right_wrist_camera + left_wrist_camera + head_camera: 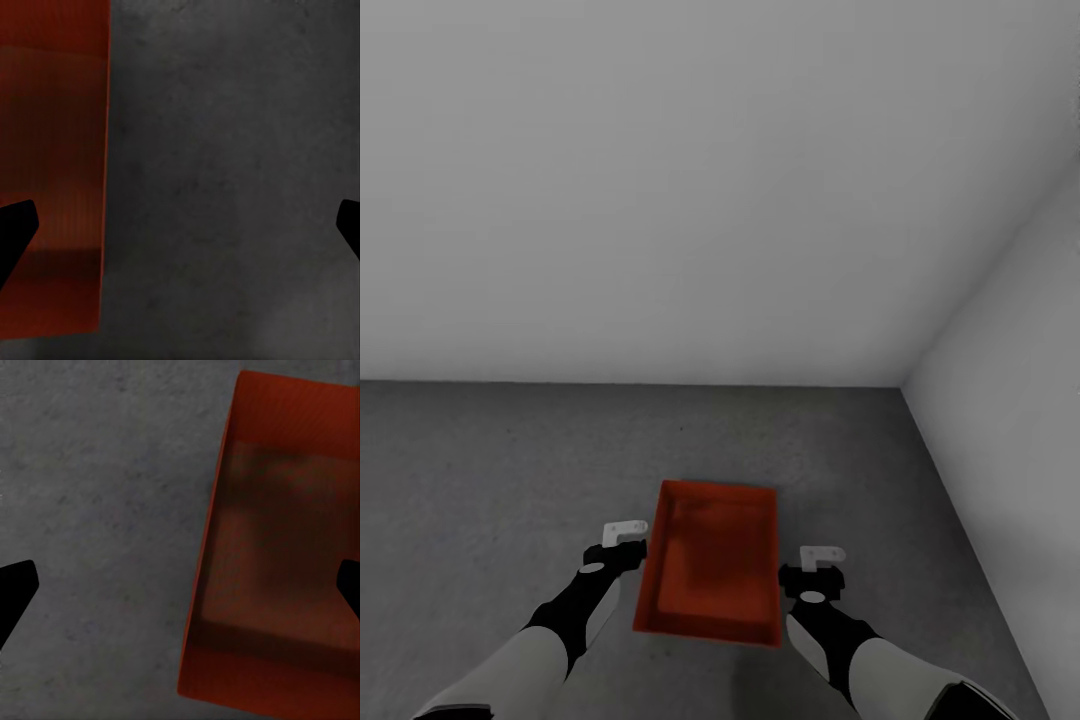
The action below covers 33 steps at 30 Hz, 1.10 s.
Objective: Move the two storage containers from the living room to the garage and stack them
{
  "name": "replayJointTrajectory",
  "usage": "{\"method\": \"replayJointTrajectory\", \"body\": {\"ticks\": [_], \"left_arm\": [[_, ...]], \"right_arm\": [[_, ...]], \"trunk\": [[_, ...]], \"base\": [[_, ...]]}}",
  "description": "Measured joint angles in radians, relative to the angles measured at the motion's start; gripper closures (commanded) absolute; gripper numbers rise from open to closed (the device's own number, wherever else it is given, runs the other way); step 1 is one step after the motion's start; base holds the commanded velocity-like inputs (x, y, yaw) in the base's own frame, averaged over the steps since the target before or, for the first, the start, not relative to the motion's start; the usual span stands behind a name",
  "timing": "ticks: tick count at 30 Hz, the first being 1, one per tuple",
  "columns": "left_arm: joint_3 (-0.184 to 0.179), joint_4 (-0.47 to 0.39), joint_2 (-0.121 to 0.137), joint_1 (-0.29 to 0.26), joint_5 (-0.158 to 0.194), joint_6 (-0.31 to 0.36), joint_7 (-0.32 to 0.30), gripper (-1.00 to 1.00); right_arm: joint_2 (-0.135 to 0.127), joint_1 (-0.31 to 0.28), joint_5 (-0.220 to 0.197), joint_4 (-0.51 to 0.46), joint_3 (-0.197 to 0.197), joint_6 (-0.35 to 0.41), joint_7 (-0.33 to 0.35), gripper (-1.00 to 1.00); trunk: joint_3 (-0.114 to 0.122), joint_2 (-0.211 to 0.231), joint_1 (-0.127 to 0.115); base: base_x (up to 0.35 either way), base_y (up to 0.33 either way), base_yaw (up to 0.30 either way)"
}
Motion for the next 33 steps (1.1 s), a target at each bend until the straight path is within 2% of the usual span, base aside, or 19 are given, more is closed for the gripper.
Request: {"method": "replayJointTrajectory", "body": {"ticks": [7, 10, 16, 19, 33], "left_arm": [[0.0, 0.0, 0.0, 0.0, 0.0, 0.0, 0.0, -1.0], [0.0, 0.001, 0.0, 0.0, 0.0, 0.0, 0.0, -1.0], [0.0, 0.0, 0.0, 0.0, 0.0, 0.0, -0.001, -1.0], [0.0, 0.0, 0.0, 0.0, 0.0, 0.0, -0.001, -1.0], [0.0, 0.0, 0.0, 0.0, 0.0, 0.0, -0.001, -1.0]], "right_arm": [[-0.002, 0.0, 0.003, 0.004, 0.0, 0.006, 0.037, -1.0], [-0.004, 0.0, 0.004, 0.009, 0.0, 0.008, 0.076, -1.0], [-0.005, 0.0, 0.005, 0.015, 0.0, 0.01, 0.203, -1.0], [-0.006, 0.0, 0.005, 0.02, 0.0, 0.017, 0.238, -1.0], [-0.005, 0.0, 0.005, 0.021, 0.0, 0.013, 0.242, -1.0]], "trunk": [[0.032, 0.049, -0.027], [0.046, 0.07, -0.038], [0.075, 0.112, -0.061], [0.089, 0.133, -0.073], [0.154, 0.231, -0.127]], "base": [[0.0, 0.0, 0.0], [0.0, 0.0, 0.0], [0.0, 0.0, 0.0], [0.0, 0.0, 0.0], [0.0, 0.0, 0.0]]}}
